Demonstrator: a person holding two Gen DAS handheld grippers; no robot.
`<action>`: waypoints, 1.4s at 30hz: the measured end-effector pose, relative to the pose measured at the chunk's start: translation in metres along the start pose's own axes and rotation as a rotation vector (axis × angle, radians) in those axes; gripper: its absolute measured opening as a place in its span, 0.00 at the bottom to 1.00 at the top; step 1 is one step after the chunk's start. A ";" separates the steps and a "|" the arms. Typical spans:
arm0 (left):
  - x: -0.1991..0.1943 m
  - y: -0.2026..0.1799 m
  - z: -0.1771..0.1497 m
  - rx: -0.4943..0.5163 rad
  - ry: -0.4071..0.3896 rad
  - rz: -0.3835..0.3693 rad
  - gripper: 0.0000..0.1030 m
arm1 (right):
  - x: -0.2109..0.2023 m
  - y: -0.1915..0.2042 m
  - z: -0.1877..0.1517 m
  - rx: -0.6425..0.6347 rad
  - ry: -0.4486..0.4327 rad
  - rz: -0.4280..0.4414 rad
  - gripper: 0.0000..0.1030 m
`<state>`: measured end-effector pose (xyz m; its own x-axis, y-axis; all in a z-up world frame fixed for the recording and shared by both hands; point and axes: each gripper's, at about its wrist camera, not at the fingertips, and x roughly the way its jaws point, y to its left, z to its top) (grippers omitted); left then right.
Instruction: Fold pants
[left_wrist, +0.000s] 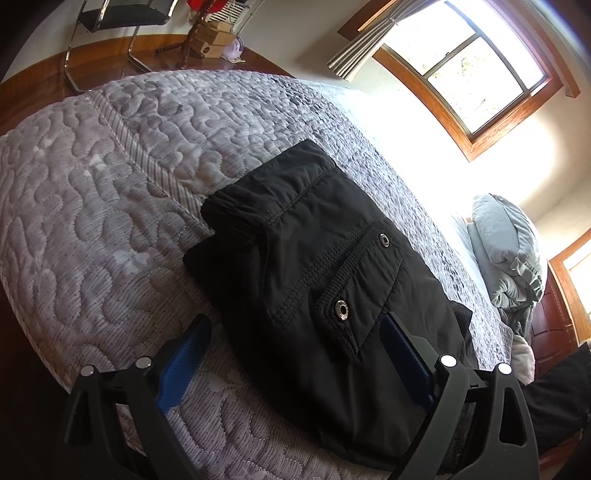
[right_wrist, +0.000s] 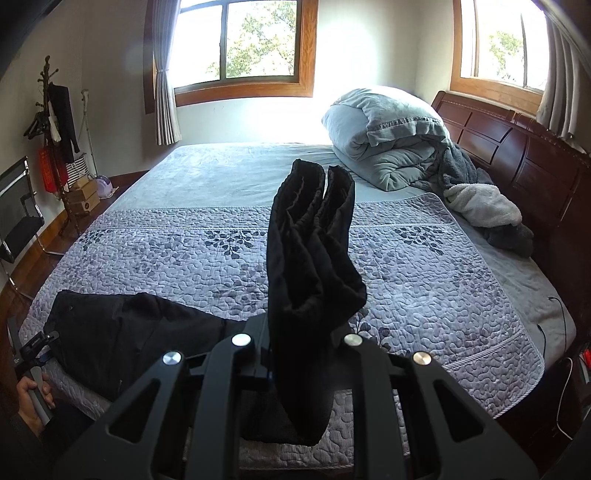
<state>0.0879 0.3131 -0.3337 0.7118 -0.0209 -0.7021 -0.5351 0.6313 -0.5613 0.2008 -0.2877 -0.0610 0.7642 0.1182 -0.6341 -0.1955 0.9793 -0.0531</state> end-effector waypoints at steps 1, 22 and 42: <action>0.000 0.000 0.000 0.000 0.001 -0.002 0.90 | 0.001 0.002 0.000 -0.005 0.003 0.001 0.15; 0.003 0.006 0.004 -0.010 0.019 -0.030 0.90 | 0.027 0.044 0.001 -0.076 0.062 0.007 0.15; 0.003 0.013 0.007 -0.002 0.044 -0.047 0.91 | 0.048 0.085 -0.007 -0.153 0.108 -0.014 0.15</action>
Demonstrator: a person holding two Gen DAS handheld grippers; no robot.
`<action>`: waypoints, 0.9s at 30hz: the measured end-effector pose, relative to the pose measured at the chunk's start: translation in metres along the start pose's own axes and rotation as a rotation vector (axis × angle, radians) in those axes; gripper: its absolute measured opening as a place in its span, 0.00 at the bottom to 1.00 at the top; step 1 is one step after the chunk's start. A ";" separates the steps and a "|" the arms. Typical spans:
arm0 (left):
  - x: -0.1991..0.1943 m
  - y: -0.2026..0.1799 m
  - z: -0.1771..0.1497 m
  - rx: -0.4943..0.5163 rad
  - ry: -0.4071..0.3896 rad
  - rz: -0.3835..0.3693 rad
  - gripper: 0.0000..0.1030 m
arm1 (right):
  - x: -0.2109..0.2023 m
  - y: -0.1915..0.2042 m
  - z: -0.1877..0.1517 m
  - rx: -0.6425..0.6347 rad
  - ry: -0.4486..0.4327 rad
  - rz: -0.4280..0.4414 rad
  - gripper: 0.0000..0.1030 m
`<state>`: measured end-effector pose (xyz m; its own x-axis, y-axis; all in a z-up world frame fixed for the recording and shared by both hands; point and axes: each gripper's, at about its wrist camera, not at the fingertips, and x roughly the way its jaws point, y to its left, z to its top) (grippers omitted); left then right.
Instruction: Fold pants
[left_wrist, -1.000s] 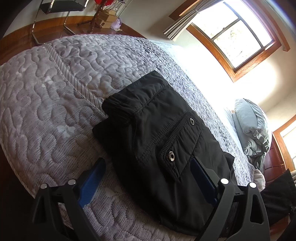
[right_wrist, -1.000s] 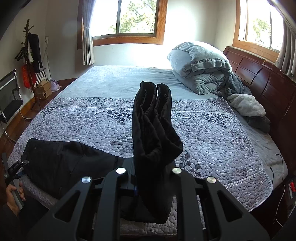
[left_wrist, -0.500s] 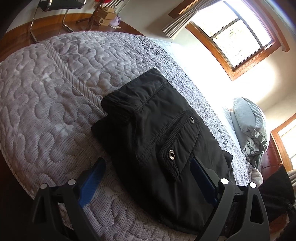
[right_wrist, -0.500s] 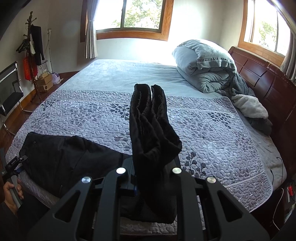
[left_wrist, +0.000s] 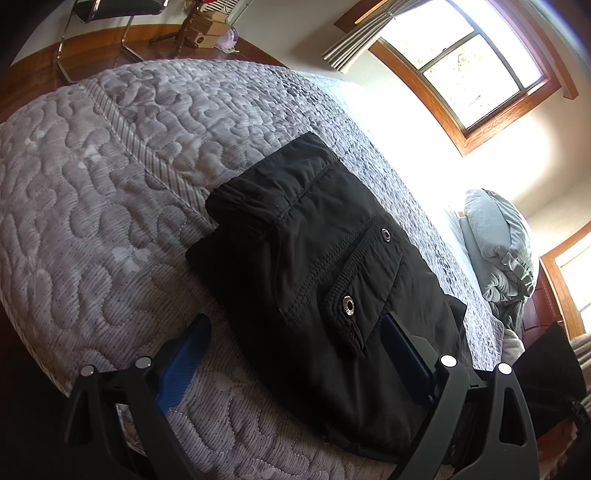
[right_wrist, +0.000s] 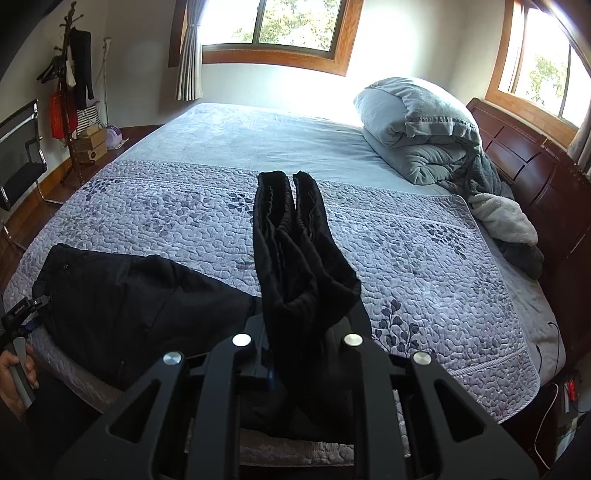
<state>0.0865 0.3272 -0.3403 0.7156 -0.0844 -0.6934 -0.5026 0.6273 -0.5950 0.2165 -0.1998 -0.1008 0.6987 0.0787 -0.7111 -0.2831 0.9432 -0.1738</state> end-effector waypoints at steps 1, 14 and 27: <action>0.000 0.000 0.000 -0.001 0.000 -0.002 0.91 | 0.001 0.003 0.000 -0.004 0.002 -0.001 0.15; -0.003 0.006 0.002 -0.004 0.002 -0.021 0.91 | 0.040 0.066 -0.021 -0.149 0.063 -0.076 0.15; -0.004 0.009 0.004 -0.008 0.002 -0.031 0.91 | 0.065 0.098 -0.045 -0.228 0.113 -0.103 0.15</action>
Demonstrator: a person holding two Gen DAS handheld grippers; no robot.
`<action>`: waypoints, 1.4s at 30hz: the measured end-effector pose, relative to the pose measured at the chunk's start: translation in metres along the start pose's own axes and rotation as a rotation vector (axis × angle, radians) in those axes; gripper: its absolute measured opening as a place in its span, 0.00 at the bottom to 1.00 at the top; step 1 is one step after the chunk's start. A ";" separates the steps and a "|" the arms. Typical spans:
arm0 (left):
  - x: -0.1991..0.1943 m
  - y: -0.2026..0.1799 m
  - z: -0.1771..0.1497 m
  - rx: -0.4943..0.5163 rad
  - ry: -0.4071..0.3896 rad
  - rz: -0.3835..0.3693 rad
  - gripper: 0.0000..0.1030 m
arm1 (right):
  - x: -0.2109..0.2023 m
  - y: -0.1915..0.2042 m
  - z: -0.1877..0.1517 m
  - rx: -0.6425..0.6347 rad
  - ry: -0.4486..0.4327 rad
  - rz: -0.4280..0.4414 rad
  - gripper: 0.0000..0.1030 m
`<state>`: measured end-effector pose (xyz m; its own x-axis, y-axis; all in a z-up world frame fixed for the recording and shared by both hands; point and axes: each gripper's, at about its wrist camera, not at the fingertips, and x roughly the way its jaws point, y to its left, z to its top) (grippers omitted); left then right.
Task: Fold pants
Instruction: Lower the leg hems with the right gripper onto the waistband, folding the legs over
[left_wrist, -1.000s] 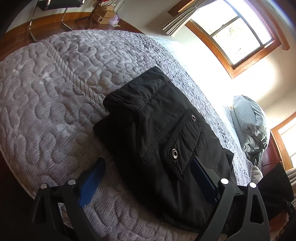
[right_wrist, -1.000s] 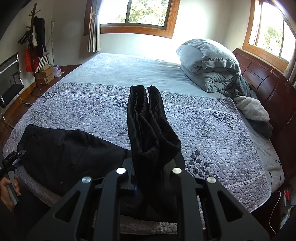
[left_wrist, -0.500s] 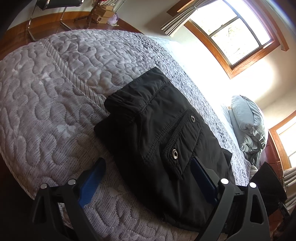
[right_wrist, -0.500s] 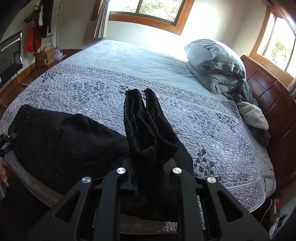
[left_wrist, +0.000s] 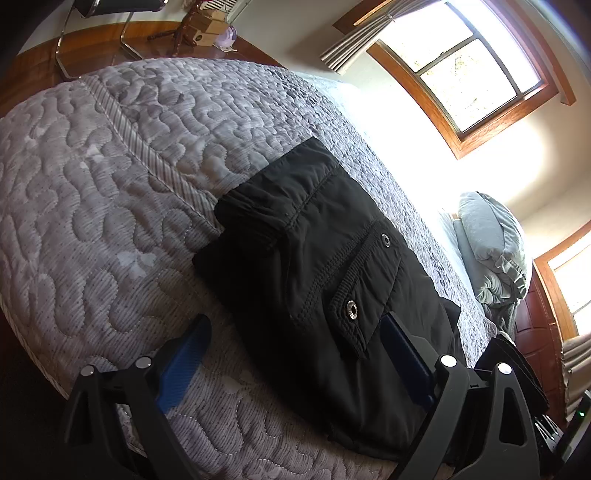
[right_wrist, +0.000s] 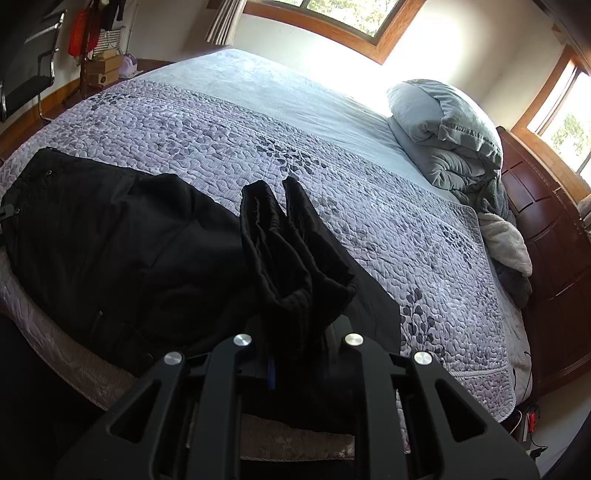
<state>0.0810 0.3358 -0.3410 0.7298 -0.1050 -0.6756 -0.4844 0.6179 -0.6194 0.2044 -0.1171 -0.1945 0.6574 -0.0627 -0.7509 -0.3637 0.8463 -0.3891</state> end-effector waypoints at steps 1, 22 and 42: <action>0.000 0.000 0.000 0.000 0.000 0.000 0.91 | 0.000 0.000 0.000 -0.001 0.000 -0.001 0.15; 0.002 -0.005 0.000 0.012 -0.005 0.018 0.90 | 0.031 0.064 -0.027 -0.227 -0.011 -0.074 0.15; -0.007 -0.002 0.004 -0.010 -0.020 0.015 0.91 | 0.066 0.116 -0.055 -0.361 0.047 -0.018 0.24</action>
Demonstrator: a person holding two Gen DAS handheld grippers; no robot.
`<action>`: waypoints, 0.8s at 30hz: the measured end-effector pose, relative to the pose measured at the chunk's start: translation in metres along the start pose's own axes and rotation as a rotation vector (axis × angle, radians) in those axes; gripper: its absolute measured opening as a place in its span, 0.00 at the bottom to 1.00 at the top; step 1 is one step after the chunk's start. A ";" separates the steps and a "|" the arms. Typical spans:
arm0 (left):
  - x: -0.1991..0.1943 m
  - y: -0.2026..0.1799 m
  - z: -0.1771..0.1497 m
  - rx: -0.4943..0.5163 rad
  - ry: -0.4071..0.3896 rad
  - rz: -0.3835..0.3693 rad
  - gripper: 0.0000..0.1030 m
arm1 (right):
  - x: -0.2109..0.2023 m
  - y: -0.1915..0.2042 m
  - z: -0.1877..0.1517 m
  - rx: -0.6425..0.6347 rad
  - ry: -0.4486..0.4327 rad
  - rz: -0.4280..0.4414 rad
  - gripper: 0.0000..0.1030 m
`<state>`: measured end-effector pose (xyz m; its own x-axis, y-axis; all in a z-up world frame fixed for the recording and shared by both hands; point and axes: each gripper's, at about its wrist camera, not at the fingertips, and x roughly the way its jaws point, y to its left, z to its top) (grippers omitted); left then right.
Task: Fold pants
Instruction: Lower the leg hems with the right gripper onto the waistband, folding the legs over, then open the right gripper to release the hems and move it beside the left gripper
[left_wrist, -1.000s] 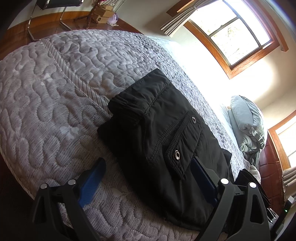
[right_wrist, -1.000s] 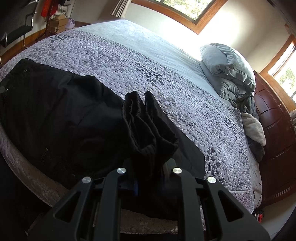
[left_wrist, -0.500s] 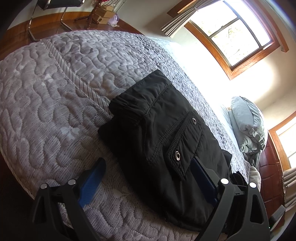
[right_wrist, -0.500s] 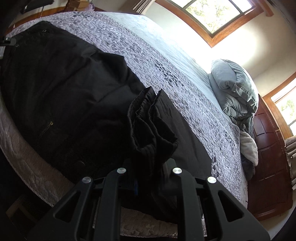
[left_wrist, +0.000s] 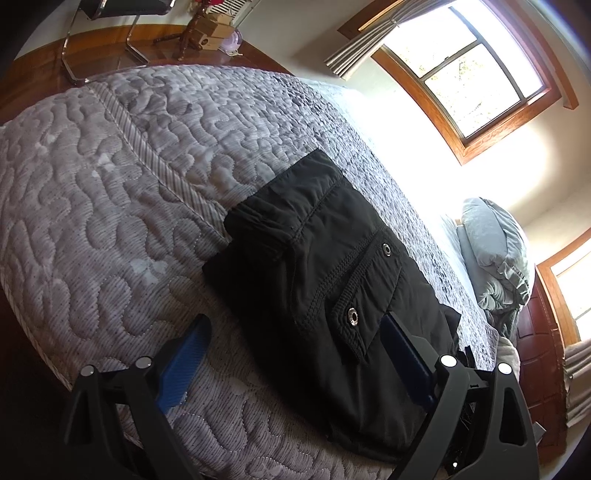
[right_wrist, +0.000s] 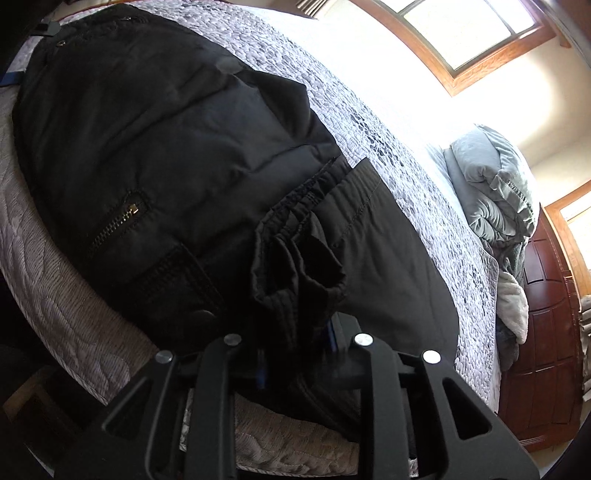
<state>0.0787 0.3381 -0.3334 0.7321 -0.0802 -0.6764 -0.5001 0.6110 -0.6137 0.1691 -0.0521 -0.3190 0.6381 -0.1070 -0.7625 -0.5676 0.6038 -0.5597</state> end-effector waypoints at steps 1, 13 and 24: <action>0.000 -0.001 0.001 0.002 0.000 0.002 0.91 | 0.001 0.001 0.000 -0.005 0.002 0.000 0.26; 0.005 -0.004 0.001 0.016 0.009 -0.001 0.91 | -0.032 0.015 0.013 -0.021 -0.026 0.094 0.46; 0.007 0.010 0.001 -0.067 0.038 -0.064 0.96 | -0.097 0.012 0.076 -0.182 -0.105 0.367 0.67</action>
<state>0.0792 0.3444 -0.3435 0.7462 -0.1479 -0.6490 -0.4837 0.5494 -0.6813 0.1403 0.0258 -0.2272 0.4210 0.1756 -0.8899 -0.8435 0.4366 -0.3129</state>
